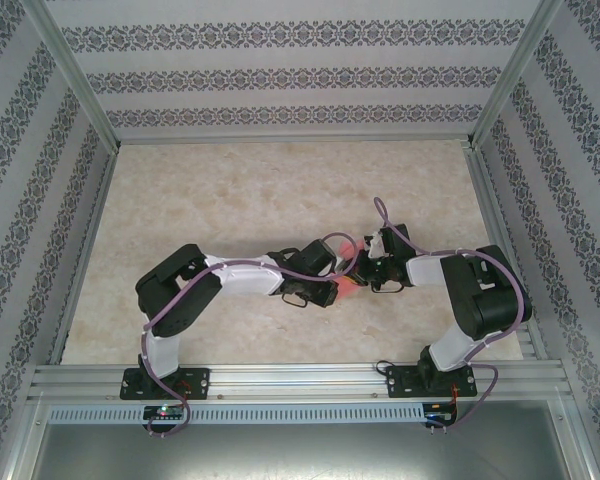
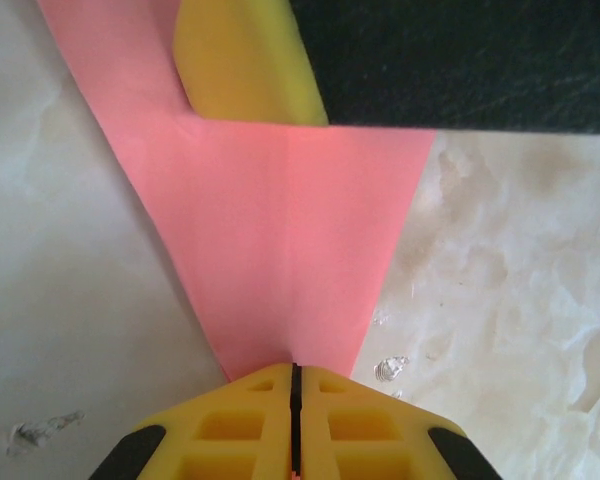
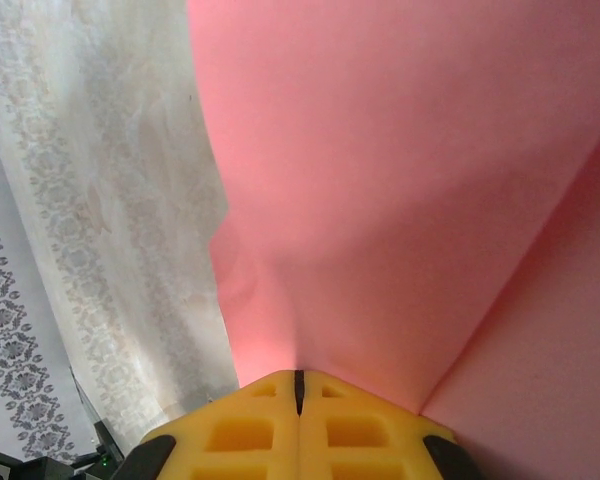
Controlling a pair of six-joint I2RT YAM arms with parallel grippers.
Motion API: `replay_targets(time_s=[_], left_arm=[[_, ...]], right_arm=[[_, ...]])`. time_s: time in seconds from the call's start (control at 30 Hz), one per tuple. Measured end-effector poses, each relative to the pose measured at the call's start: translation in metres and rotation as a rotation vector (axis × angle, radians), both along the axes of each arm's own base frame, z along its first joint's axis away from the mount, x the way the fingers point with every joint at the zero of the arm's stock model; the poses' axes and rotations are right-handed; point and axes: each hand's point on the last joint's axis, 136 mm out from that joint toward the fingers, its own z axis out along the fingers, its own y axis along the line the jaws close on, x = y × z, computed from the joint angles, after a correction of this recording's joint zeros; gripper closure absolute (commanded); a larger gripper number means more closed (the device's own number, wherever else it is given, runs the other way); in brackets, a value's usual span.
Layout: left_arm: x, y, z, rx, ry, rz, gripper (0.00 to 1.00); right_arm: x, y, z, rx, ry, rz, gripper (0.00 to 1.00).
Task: Fold a paper plane with a square sheet of paper (pick it up from the middle)
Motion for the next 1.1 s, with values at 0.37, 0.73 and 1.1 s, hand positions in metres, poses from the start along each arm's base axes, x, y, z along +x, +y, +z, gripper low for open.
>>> replay_targets(time_s=[0.37,0.73,1.1], left_arm=[[-0.009,0.01,-0.001,-0.005,0.004,-0.001,0.89],[-0.017,0.019,0.0,0.004,0.018,-0.004,0.91],[-0.019,0.017,0.023,-0.014,0.041,0.009,0.9]], right_arm=[[0.0,0.0,0.0,0.007,0.004,0.011,1.0],[0.0,0.0,0.0,0.006,-0.001,0.018,1.0],[-0.001,0.0,0.001,0.006,-0.001,0.018,1.0]])
